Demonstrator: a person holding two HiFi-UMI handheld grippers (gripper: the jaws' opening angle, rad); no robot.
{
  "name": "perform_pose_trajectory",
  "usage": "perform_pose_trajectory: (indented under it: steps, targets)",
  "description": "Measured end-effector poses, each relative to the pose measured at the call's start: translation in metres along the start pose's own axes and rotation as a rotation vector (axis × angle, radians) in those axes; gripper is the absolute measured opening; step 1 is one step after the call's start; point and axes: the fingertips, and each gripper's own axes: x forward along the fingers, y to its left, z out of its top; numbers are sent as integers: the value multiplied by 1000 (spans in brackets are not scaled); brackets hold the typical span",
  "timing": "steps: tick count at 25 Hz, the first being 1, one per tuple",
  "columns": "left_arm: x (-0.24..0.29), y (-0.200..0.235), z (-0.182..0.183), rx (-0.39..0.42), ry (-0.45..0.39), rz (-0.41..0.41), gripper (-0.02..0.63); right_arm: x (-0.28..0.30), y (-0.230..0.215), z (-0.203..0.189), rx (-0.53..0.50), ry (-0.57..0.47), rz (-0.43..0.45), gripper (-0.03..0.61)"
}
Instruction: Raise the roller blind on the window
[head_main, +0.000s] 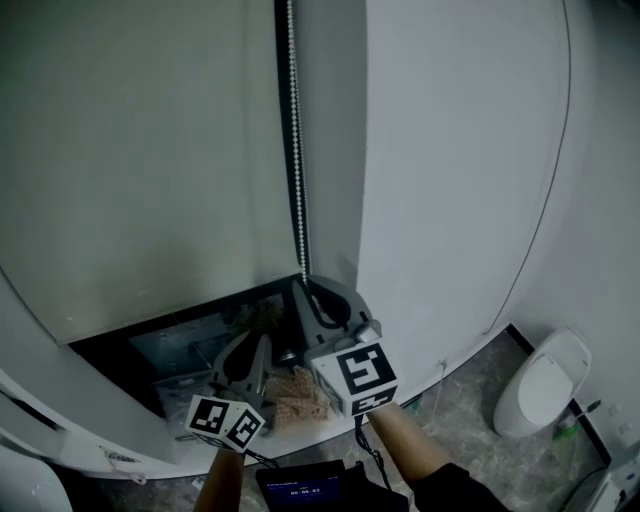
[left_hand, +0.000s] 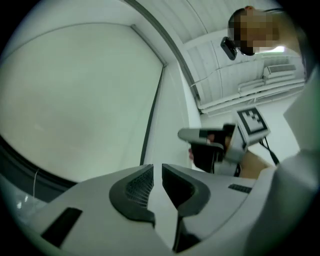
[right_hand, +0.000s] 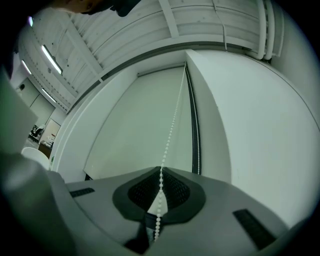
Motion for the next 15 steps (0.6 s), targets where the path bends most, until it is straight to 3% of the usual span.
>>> perform_pose_trajectory:
  steps: [3, 5, 7, 12, 15]
  targets:
    - [21, -19, 46, -29, -30, -90, 36, 0, 6, -20, 5, -3, 14, 15]
    - [34, -33, 60, -17, -20, -142, 86, -3, 12, -32, -2, 2, 18, 15]
    - [46, -48, 66, 14, -5, -176, 94, -8, 17, -47, 1, 28, 29, 15]
    - [73, -71, 73, 36, 17, -205, 94, -24, 31, -96, 32, 116, 65, 15]
    - [79, -66, 73, 58, 20, -173, 93, -36, 45, -132, 53, 178, 91, 15]
